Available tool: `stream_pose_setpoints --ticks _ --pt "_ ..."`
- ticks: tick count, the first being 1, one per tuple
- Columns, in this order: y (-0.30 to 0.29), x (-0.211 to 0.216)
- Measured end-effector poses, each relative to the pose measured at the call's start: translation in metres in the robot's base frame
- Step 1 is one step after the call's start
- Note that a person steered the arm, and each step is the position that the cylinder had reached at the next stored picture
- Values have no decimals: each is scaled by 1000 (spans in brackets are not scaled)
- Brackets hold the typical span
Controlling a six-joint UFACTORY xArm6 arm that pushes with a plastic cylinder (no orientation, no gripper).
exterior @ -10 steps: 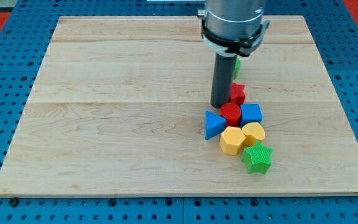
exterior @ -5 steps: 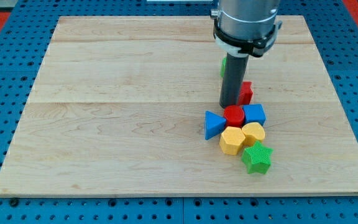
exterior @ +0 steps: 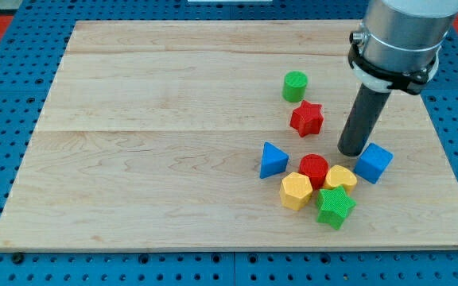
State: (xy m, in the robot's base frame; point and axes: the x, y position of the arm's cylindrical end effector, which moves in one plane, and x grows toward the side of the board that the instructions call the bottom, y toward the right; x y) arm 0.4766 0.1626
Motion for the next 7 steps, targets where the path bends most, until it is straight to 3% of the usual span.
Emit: stream_pose_setpoints --ticks 1,2,5,7 --pt "38 -2" --pt "78 27" --pt "91 83" --pt "46 36"
